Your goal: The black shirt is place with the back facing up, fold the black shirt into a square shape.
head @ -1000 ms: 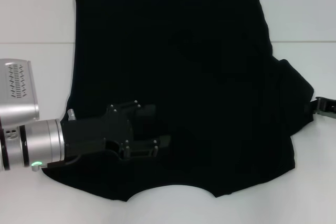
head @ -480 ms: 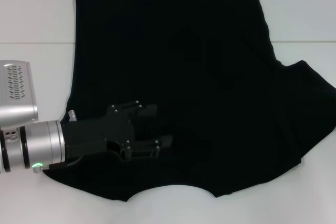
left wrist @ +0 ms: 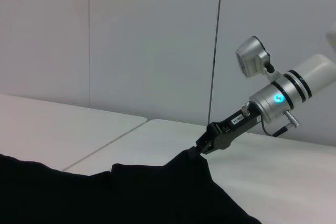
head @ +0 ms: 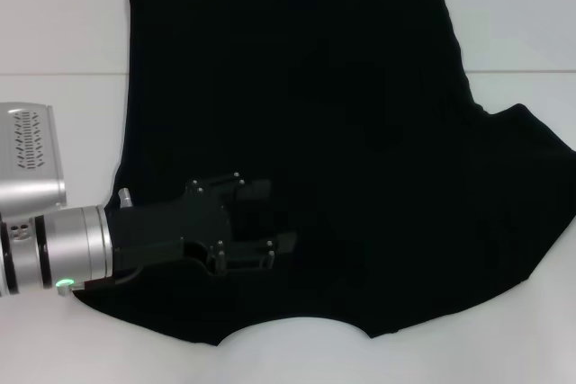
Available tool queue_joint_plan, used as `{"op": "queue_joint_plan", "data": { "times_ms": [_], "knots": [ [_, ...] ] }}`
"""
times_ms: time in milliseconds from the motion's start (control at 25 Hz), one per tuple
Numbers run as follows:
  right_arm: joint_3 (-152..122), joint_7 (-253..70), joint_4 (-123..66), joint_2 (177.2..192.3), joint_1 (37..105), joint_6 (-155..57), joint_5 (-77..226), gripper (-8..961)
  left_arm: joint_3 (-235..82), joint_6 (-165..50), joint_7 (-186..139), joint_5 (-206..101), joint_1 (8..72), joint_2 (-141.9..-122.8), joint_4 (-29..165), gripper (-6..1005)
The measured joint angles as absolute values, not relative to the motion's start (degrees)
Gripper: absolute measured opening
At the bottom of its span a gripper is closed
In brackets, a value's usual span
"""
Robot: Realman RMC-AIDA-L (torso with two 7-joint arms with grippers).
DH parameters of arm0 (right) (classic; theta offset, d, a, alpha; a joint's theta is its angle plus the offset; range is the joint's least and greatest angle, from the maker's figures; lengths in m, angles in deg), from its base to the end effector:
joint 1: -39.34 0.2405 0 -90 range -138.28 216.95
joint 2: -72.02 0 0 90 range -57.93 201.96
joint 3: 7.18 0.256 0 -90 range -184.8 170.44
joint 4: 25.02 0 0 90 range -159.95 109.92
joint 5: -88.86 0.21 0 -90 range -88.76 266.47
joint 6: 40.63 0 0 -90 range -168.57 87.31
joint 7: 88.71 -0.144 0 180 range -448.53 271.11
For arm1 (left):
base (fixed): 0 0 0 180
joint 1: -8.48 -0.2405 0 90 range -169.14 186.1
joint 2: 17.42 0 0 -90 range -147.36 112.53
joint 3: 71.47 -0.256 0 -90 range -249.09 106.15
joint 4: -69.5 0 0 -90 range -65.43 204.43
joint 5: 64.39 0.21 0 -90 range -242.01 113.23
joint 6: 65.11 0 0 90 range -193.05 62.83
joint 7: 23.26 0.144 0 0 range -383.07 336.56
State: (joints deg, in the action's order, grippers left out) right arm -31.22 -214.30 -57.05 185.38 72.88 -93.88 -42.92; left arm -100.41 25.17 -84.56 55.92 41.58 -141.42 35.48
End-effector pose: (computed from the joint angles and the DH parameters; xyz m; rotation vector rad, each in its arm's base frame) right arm 0.3713 0.3853 0.0681 -1.6890 1.6030 0.4911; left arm -0.2472 0.3239 -0.0310 -2.7085 -0.3193 -0.7753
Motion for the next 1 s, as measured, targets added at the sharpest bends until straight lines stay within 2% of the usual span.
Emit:
{"op": "queue_joint_plan", "data": {
  "times_ms": [360,1000],
  "knots": [
    [-31.6,-214.3,-57.1,185.57,74.2,-93.7,-42.9,12,-100.3,25.1,-84.6,55.9,41.9,-141.34,35.5,814],
    [-42.4,-212.8,-56.0,188.87,83.4,-96.5,-42.3,14,-100.3,24.9,-86.1,56.3,42.1,-141.06,35.0,813]
  ]
}}
